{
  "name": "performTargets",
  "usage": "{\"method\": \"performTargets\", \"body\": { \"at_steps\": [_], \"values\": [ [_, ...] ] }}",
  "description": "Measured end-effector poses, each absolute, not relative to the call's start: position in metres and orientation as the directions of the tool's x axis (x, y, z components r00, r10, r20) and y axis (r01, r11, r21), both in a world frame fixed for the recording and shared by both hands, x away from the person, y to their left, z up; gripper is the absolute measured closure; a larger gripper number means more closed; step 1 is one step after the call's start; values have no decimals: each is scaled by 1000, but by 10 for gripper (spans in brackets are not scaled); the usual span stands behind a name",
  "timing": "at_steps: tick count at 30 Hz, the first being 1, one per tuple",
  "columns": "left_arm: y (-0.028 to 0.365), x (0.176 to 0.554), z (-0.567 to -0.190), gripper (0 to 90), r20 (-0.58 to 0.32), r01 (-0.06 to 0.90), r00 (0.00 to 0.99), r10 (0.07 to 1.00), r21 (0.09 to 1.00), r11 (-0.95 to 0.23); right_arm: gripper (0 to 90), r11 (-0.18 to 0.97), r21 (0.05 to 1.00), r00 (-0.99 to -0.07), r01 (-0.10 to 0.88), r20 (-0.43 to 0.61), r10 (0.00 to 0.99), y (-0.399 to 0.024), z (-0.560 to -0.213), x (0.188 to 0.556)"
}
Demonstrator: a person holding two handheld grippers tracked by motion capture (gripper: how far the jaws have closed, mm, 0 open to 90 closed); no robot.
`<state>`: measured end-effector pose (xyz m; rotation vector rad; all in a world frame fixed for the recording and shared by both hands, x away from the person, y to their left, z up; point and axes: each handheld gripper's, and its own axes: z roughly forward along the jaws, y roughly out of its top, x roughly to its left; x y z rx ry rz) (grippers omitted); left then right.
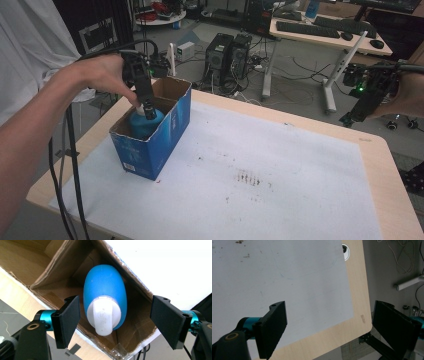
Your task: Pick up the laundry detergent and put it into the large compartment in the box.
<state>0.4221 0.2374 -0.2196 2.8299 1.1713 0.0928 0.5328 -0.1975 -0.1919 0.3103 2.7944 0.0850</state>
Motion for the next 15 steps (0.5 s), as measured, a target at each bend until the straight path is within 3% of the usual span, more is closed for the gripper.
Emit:
{"method": "performTargets", "body": {
  "at_steps": [15],
  "values": [
    [208, 417, -183, 220, 86, 642, 751, 655, 138, -754, 119, 973, 97, -920, 208, -318, 229, -201, -188, 530]
  ]
}}
